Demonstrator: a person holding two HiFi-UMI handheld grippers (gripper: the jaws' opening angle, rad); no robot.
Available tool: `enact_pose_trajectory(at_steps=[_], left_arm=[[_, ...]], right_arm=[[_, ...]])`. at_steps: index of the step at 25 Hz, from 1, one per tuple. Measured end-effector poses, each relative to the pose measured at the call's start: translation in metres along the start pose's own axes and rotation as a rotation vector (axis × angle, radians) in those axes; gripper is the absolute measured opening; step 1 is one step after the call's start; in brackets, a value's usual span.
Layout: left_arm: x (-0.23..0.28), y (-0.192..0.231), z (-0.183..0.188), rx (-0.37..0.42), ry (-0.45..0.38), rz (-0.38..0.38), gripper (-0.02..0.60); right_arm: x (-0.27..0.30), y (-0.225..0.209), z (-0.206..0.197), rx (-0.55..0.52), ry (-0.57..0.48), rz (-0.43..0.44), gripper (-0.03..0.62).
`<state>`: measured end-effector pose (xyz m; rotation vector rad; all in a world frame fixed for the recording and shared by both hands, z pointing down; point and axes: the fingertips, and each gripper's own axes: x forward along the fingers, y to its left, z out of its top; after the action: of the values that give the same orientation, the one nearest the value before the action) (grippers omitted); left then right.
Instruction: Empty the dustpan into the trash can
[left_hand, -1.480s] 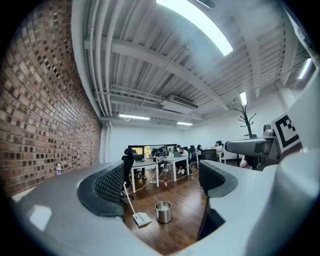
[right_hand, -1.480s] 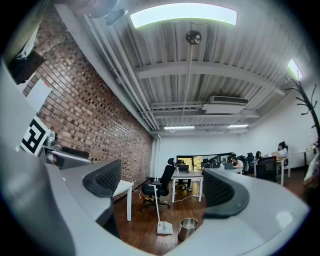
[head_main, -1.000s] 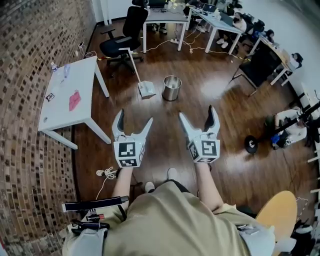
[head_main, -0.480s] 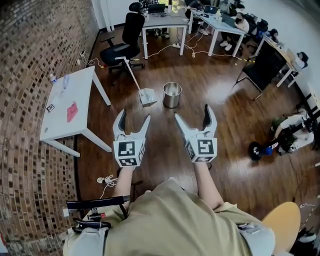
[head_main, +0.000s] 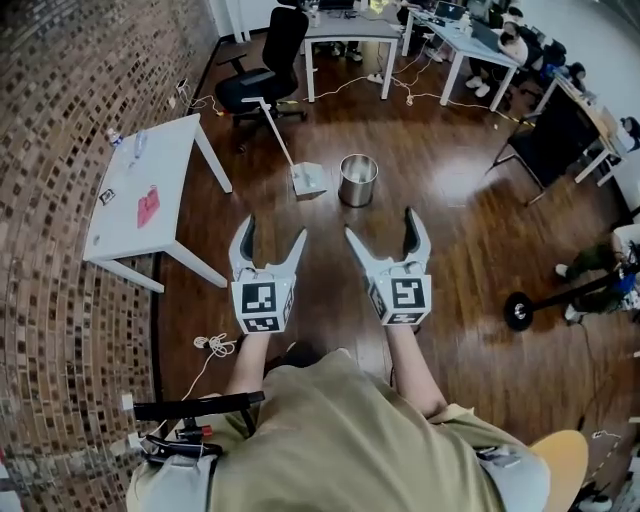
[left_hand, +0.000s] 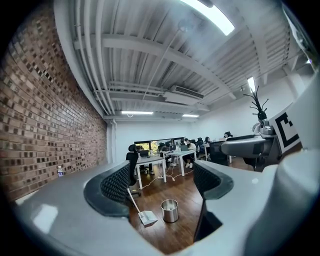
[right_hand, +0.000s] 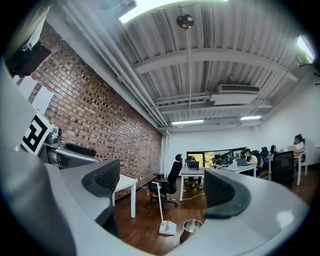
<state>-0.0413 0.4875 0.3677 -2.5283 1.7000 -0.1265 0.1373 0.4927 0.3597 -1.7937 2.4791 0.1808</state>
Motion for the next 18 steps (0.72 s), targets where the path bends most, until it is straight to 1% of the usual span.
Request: enact_pose_trajectory(at_steps=[5, 10, 15, 18], left_arm=[[0.017, 0.024, -0.01, 0.015, 0.006, 0.008, 0.402], [0.044, 0.061, -0.017, -0.006, 0.002, 0.004, 0.41], [0.08, 0.1, -0.018, -0.015, -0.021, -0.016, 0.41], [0.099, 0.119, -0.018, -0.013, -0.029, -0.044, 0.41]], right_arm=[[0.035, 0.007, -0.015, 0.017, 0.009, 0.002, 0.523], [0.074, 0.019, -0.022, -0.004, 0.012, -0.02, 0.525], [0.123, 0.034, -0.021, -0.02, 0.008, -0.031, 0.525], [0.15, 0.043, -0.023, -0.026, 0.003, -0.036, 0.524]])
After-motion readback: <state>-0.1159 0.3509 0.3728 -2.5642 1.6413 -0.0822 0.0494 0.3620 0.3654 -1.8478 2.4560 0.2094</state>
